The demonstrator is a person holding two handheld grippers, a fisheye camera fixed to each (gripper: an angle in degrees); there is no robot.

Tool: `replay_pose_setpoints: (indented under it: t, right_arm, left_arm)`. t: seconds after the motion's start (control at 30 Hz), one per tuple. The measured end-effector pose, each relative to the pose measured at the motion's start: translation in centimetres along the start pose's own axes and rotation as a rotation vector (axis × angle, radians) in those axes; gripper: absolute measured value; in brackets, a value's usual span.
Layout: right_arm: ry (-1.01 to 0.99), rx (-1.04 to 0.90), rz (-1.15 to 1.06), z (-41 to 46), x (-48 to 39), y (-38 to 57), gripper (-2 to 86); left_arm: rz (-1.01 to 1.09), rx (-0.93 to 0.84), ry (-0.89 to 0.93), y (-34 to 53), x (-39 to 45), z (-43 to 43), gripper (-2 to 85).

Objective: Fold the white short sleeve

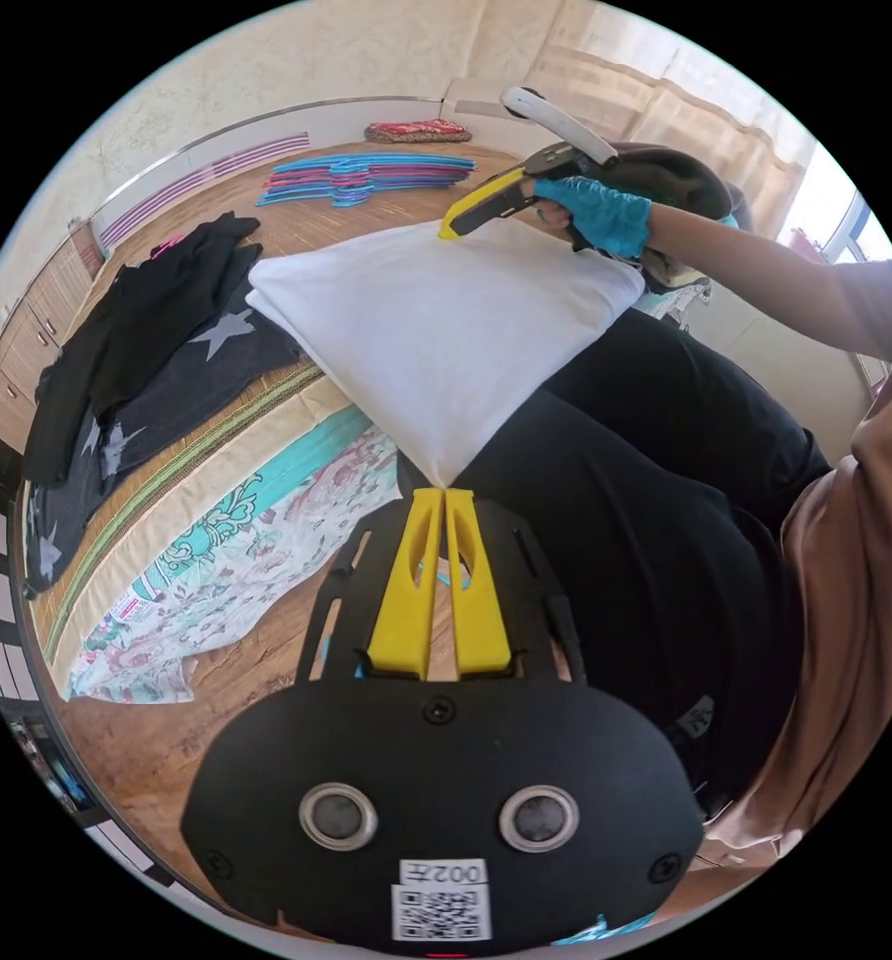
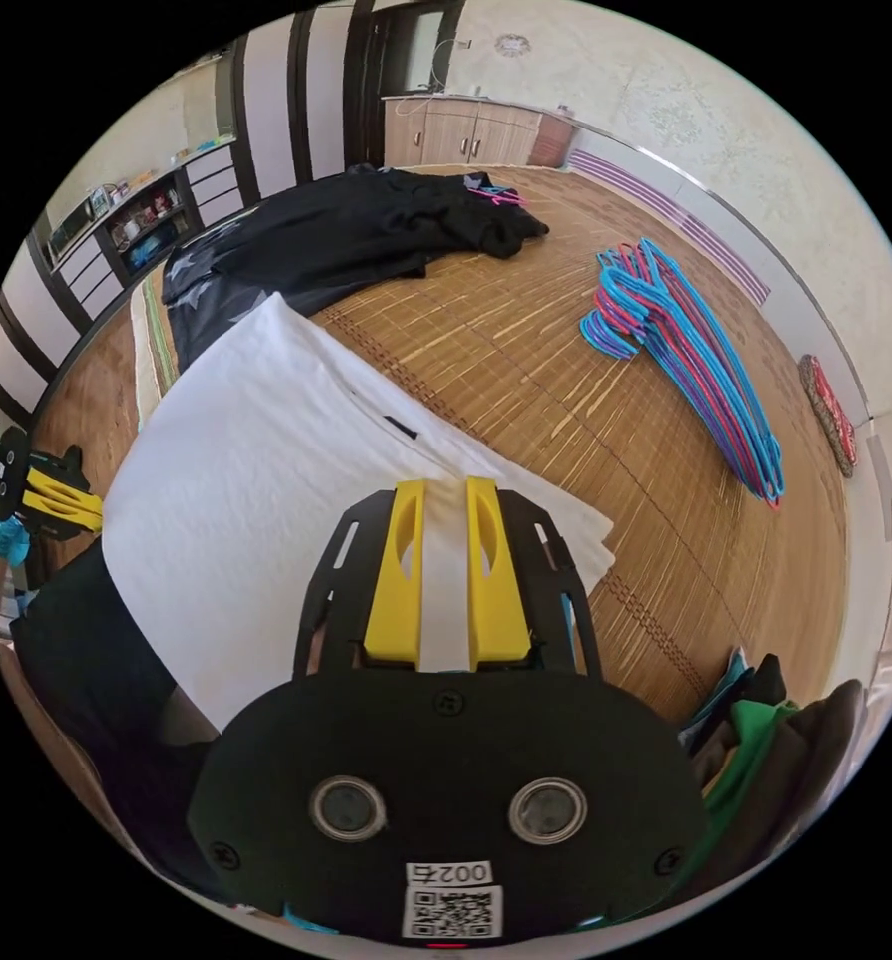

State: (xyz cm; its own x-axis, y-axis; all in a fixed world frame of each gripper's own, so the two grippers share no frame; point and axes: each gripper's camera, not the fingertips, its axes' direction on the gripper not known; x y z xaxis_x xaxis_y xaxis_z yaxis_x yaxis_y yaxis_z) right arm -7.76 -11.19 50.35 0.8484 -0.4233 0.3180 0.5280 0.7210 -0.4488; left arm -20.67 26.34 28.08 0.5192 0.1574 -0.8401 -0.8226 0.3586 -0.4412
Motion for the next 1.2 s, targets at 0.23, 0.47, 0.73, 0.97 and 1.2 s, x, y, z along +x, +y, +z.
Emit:
replay_pose_setpoints:
  t: [0.23, 0.47, 0.73, 0.97, 1.2]
  right_arm:
    - [-0.046, 0.081, -0.067, -3.8, -3.4, 4.6, 8.3]
    - [-0.254, 0.159, -0.266, -6.8, -13.3, 10.7, 12.1]
    - [0.089, 0.164, -0.235, -4.4, -21.1, 13.7, 10.8]
    - [0.504, 0.102, -0.214, -2.4, -22.9, 17.0, 5.2]
    - [0.576, 0.033, -0.202, -1.4, -22.3, 20.7, 5.9]
  left_arm:
    - [0.012, -0.020, -0.022, -0.6, 1.0, -2.4, -0.9]
    - [0.053, 0.037, -0.045, -1.7, 2.2, -6.4, -1.0]
    - [0.091, 0.093, -0.133, -3.7, 4.4, -9.6, -1.0]
    - [0.081, 0.126, -0.221, -3.8, 6.0, -11.1, -1.0]
    - [0.025, 0.120, -0.154, -2.5, 6.9, -10.0, -1.0]
